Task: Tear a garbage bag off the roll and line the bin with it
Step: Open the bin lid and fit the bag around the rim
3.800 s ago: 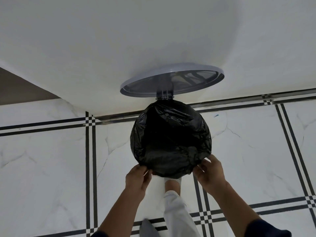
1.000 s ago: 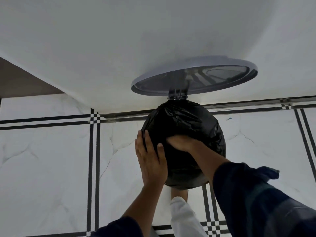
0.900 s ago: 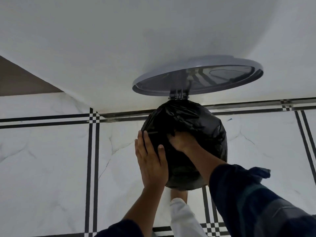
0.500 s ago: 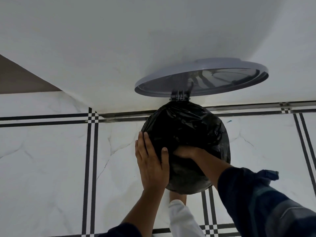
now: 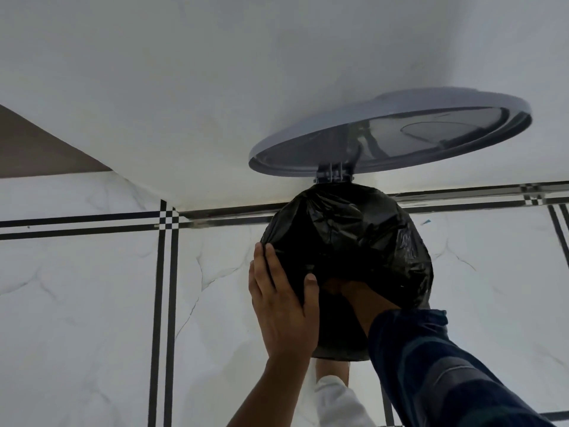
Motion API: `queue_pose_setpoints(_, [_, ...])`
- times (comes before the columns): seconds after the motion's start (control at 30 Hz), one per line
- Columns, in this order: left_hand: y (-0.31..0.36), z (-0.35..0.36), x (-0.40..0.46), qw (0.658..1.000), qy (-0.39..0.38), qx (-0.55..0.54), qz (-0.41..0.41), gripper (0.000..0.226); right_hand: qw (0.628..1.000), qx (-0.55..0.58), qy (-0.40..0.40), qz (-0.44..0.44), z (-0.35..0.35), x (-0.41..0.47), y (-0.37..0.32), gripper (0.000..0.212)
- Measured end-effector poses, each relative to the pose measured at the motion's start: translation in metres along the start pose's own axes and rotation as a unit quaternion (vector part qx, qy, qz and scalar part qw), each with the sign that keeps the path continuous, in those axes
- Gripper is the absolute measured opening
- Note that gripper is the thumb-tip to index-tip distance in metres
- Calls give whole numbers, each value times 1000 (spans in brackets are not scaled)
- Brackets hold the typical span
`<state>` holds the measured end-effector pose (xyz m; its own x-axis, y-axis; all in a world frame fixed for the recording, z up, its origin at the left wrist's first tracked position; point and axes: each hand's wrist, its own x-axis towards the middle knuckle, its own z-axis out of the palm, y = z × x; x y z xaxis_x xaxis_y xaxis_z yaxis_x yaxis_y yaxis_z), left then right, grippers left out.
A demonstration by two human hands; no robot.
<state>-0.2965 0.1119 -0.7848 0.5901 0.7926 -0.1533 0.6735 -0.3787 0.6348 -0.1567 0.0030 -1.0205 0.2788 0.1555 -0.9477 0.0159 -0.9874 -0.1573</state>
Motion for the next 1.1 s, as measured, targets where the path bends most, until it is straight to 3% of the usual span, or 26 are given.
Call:
queue_pose_setpoints(0.07, [-1, -1, 1, 1000, -1, -1, -1, 79, 999, 20, -32, 31, -14, -58, -34, 70])
queue_pose_setpoints(0.1, [-1, -2, 0, 1000, -5, -2, 1, 78, 999, -5, -49, 9, -31, -122, -74, 64])
queue_pose_setpoints(0.2, [0, -9, 0, 1000, -22, -14, 4, 78, 994, -88, -27, -52, -52, -192, -108, 48])
queue_pose_setpoints(0.33, [5, -19, 1, 998, -53, -31, -20, 80, 987, -96, 64, -111, -62, -231, -97, 35])
queue_pose_setpoints(0.43, [4, -24, 0, 997, -71, -26, -18, 81, 974, -72, 139, -165, -83, -246, -98, 47])
queue_pose_setpoints(0.6, [1, -23, 0, 997, -76, -14, -20, 80, 978, -163, 92, -90, -118, -221, -110, 63])
queue_pose_setpoints(0.67, [1, -25, 0, 996, -83, -13, -14, 80, 980, -156, 94, -85, -115, -222, -110, 59])
queue_pose_setpoints(0.8, [5, -35, -1, 996, -91, 1, -19, 81, 976, -90, 112, -166, -90, -258, -103, 41])
queue_pose_setpoints(0.93, [13, -46, 2, 995, -73, 30, -59, 80, 956, -84, 202, -193, -68, -292, -71, 39])
queue_pose_setpoints(1.0, [19, -51, 4, 992, -83, 17, -97, 75, 968, -100, 153, -171, -66, -298, -54, 37])
queue_pose_setpoints(1.03, [20, -53, 8, 990, -88, 5, -111, 71, 974, -68, 127, -175, -67, -302, -48, 34])
queue_pose_setpoints(1.1, [23, -58, 19, 989, -80, -24, -122, 59, 953, 67, 169, -244, -79, -316, -42, 24])
